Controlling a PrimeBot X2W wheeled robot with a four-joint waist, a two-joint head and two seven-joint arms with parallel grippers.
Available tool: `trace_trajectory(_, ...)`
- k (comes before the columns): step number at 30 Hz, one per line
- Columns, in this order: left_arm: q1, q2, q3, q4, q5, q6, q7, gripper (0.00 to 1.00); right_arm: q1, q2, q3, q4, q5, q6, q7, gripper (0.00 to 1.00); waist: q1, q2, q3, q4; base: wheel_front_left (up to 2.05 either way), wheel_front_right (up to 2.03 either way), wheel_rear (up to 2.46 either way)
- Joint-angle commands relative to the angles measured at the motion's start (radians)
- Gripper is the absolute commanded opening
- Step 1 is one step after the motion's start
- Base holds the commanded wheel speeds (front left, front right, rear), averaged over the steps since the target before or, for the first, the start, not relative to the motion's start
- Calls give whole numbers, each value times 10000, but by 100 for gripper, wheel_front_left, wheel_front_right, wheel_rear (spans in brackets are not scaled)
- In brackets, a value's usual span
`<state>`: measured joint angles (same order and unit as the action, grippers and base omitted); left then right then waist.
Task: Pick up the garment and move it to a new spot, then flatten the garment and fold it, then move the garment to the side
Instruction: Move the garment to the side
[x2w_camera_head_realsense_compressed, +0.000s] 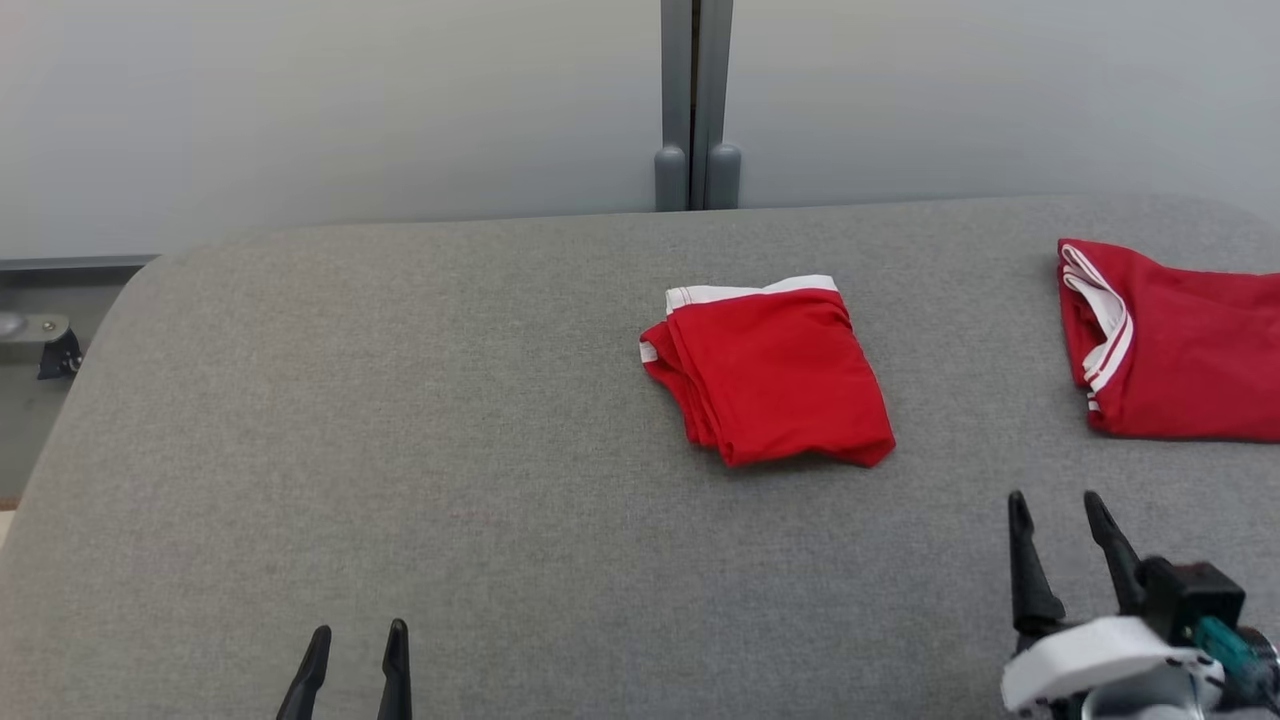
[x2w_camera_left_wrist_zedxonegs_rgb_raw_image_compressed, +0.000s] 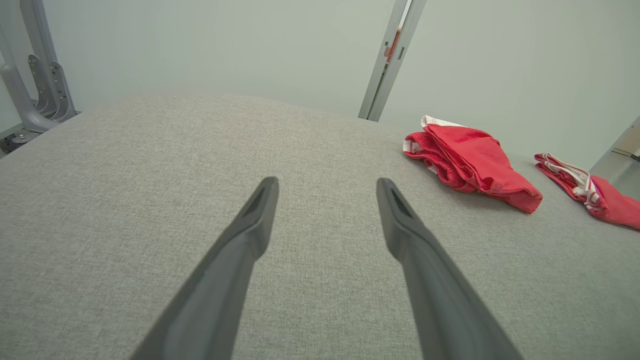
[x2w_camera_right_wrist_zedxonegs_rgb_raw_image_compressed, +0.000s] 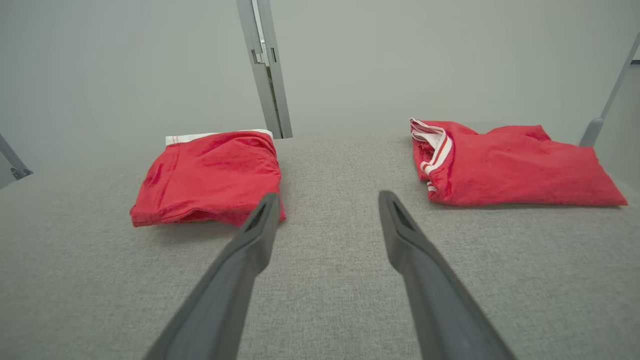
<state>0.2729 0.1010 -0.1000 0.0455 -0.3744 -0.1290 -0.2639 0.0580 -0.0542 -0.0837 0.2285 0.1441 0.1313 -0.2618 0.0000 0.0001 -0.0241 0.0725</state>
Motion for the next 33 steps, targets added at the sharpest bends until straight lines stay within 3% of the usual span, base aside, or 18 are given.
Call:
trace_trajectory(1, -159, 13, -95, 33, -88, -36, 0, 100, -535, -77, 184, 264, 207, -14, 88, 100, 0, -1, 155, 42, 0, 0, 0)
trace_trajectory(3, -274, 28, -196, 26, -126, -36, 0, 100, -1279, -209, 307, 520, 545, -15, 630, 100, 0, -1, 336, 98, 0, 0, 0)
trace_trajectory(6, -582, 23, -352, 13, -258, -36, 1, 100, -2735, -268, 488, 959, 1406, -12, 2329, 100, 0, -1, 859, 205, 0, 0, 0)
trace_trajectory(9, -957, 37, -635, 35, -381, -36, 1, 100, -4225, -390, 403, 1579, 1605, -15, 4130, 100, 0, -1, 1429, 392, 0, 0, 0)
trace_trajectory(13, -1567, 84, -1113, 110, -566, -36, 1, 100, -5873, -438, 178, 2541, 1005, -11, 5516, 100, 0, -1, 2150, 832, 0, 0, 0)
trace_trajectory(19, -2130, 179, -1643, 304, -780, -36, 1, 100, -7223, -341, -203, 4455, 48, -11, 6247, 100, 0, -1, 2677, 1473, 0, 0, 0)
trace_trajectory(25, -2184, 217, -1655, 437, -882, -36, 1, 100, -7625, -256, -790, 6092, -333, -12, 5912, 100, 0, -1, 2588, 1780, 0, 0, 0)
trace_trajectory(27, -2177, 209, -1598, 428, -874, -36, 1, 100, -7765, -194, -1080, 6422, -401, -12, 5540, 0, 0, -1, 2546, 1739, 0, 0, 0)
trace_trajectory(33, -2043, 173, -1265, 221, -771, -37, 2, 100, -8459, -94, -913, 6795, -87, -11, 4779, 0, 0, -1, 2580, 825, 0, 0, 0)
